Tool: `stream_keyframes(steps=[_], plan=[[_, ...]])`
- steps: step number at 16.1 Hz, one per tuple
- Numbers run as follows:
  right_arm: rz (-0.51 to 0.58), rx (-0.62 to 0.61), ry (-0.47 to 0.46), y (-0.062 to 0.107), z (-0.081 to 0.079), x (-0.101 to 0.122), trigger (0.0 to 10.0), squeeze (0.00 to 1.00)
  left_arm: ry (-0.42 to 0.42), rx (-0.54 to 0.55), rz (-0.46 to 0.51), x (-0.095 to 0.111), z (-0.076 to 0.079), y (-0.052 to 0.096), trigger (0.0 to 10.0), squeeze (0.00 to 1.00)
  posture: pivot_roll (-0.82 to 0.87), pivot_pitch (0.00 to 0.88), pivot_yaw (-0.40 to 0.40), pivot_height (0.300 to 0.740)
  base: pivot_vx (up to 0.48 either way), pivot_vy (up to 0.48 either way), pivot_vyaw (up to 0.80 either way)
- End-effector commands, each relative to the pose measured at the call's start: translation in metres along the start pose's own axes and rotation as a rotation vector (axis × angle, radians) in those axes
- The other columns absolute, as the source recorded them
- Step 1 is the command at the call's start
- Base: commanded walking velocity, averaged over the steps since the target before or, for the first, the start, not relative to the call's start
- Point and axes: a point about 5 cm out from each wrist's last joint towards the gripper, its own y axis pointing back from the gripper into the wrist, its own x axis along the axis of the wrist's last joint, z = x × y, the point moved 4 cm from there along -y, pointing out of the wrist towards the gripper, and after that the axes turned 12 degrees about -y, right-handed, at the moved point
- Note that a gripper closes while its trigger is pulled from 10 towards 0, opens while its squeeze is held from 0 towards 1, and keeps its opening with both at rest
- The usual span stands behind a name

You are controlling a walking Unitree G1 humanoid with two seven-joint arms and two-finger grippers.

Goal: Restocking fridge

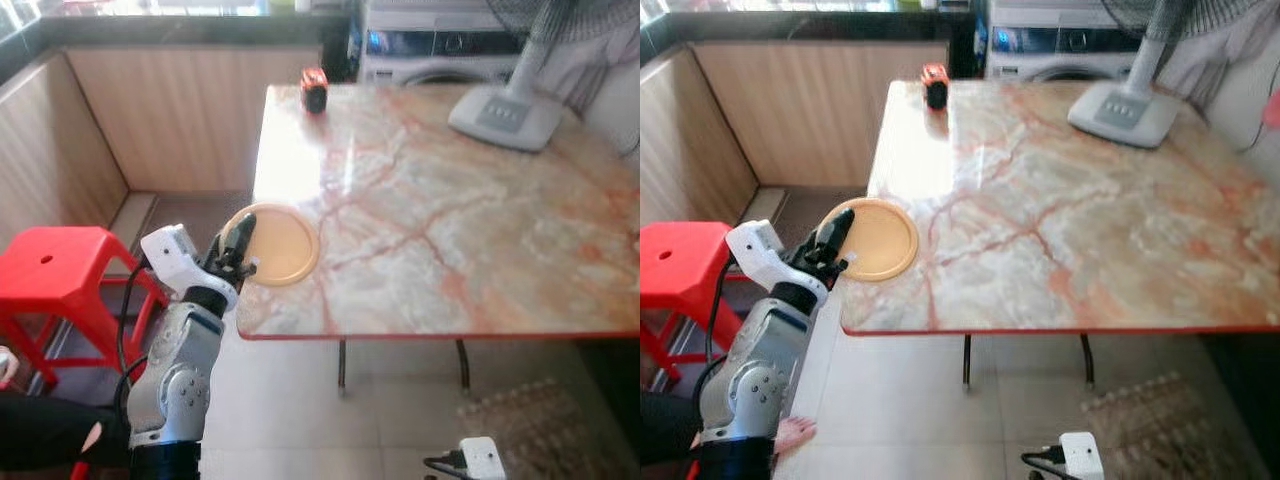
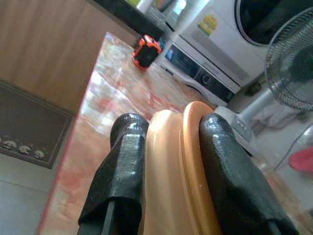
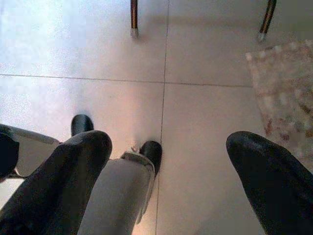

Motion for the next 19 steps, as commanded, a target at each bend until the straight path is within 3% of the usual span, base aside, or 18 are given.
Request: stream_keyframes(steps=[1, 3, 19], plan=[[0.008, -0.014, -0.013, 0.0012, 0.0043, 0.0006, 10.0, 0.0, -0.01, -0.007, 0.016, 0.0038, 0.0021, -0.0003, 10.0, 0.0, -0.04, 0.006, -0.001, 0.74, 0.0, 0.0, 0.0], [0.005, -0.016, -0.008, 0.0011, 0.0045, 0.0005, 10.0, 0.0, -0.012, -0.006, 0.015, 0.0039, 0.0019, -0.0004, 10.0, 0.0, -0.04, 0.006, -0.001, 0.74, 0.0, 0.0, 0.0], [-0.025, -0.006, 0.008, 0.0009, 0.0038, -0.0019, 10.0, 0.0, -0.034, -0.044, 0.006, 0.0013, 0.0108, -0.0006, 10.0, 0.0, -0.04, 0.0, -0.003, 0.74, 0.0, 0.0, -0.8]])
